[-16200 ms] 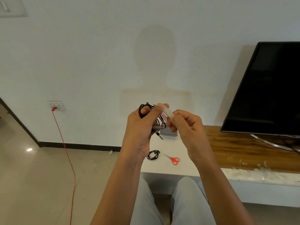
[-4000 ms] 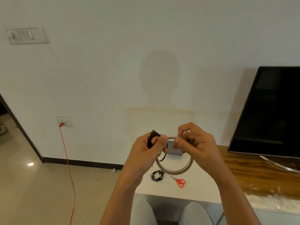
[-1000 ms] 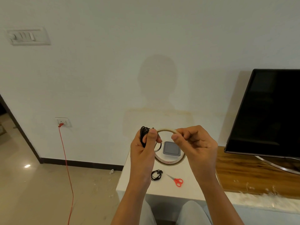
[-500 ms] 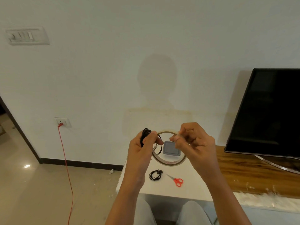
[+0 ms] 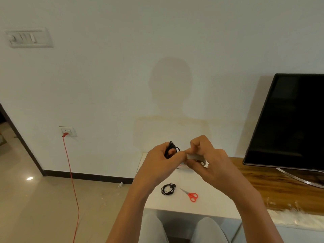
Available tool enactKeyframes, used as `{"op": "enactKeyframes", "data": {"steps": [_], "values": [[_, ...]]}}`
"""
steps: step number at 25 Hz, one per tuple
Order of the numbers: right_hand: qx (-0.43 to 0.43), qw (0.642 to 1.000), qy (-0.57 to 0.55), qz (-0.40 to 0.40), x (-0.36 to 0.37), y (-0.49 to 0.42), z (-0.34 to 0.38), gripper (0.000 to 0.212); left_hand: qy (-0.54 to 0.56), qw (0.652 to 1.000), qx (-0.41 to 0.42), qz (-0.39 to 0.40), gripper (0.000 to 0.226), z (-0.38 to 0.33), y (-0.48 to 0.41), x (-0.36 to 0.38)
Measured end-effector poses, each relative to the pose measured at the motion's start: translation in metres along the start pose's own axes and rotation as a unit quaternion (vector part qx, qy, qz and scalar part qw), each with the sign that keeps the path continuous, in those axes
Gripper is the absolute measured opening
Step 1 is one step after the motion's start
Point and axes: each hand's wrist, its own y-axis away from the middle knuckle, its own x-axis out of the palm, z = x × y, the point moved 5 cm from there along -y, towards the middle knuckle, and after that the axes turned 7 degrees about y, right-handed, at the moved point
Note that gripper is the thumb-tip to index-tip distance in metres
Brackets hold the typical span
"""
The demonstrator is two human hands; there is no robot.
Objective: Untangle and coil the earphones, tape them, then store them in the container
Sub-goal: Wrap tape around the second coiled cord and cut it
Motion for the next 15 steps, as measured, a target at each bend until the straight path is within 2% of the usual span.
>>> {"op": "enactKeyframes", "data": {"steps": [8, 15], "values": [[-0.001, 1.0, -0.012, -0.002, -0.0041, 0.0009, 0.0017, 0.033, 0.094, 0.995, -0.027, 0.022, 0.012, 0.0047, 0.0007, 0.0037], [-0.008, 1.0, -0.011, 0.013, -0.0035, 0.0006, -0.0013, 0.033, 0.124, 0.991, -0.033, 0.025, 0.011, 0.0079, 0.0003, 0.0066]]}}
